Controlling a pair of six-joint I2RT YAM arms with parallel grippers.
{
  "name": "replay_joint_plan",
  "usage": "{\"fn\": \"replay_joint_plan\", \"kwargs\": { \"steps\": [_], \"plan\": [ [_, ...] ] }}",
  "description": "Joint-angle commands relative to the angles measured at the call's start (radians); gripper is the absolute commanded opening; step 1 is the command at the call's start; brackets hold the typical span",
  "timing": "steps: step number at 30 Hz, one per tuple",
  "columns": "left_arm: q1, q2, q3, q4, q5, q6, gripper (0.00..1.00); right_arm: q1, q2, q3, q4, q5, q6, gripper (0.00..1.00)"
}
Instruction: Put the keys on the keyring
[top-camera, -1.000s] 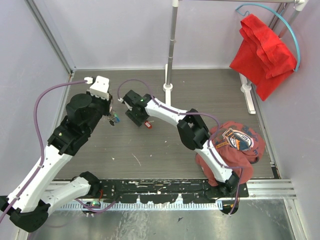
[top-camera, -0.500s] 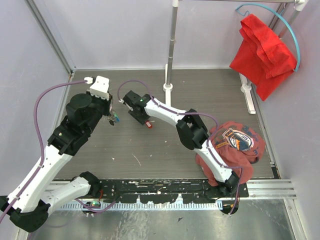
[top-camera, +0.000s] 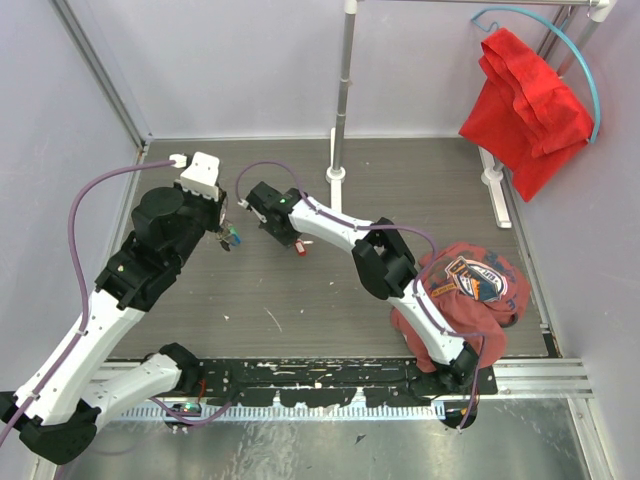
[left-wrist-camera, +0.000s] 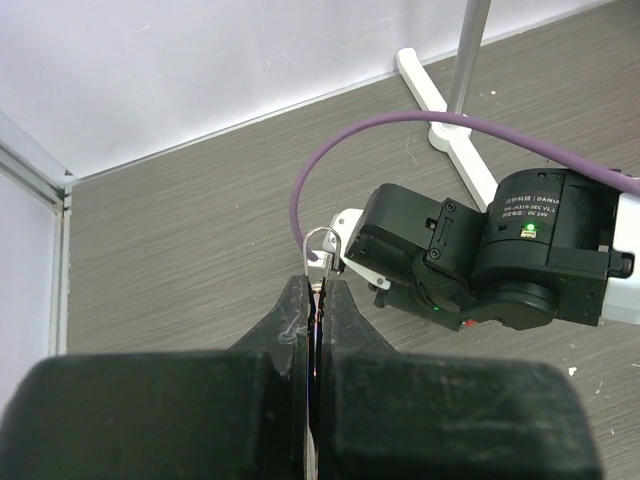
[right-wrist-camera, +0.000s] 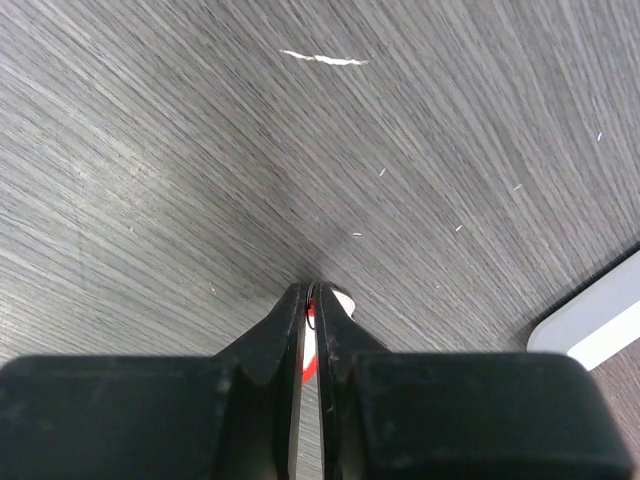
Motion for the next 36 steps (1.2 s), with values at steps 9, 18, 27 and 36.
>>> {"fn": "replay_joint_plan", "kwargs": {
  "steps": [9,18,27,36],
  "plan": [
    [0.002,-0.022,0.027,0.045,0.01,0.0,0.0,-0.016,-0.18,-0.114,0.13,-0.072,0.026,0.01],
    [0.003,-0.035,0.02,0.049,0.071,-0.034,0.0,-0.108,-0.565,-0.385,0.295,-0.414,0.07,0.01],
    [0.003,-0.032,0.057,0.013,0.194,-0.059,0.0,-0.172,-0.983,-0.71,0.585,-0.681,0.078,0.01],
    [0.002,-0.014,0.093,0.012,0.453,-0.077,0.0,-0.215,-1.192,-0.746,0.675,-0.942,0.125,0.01]
  ]
}}
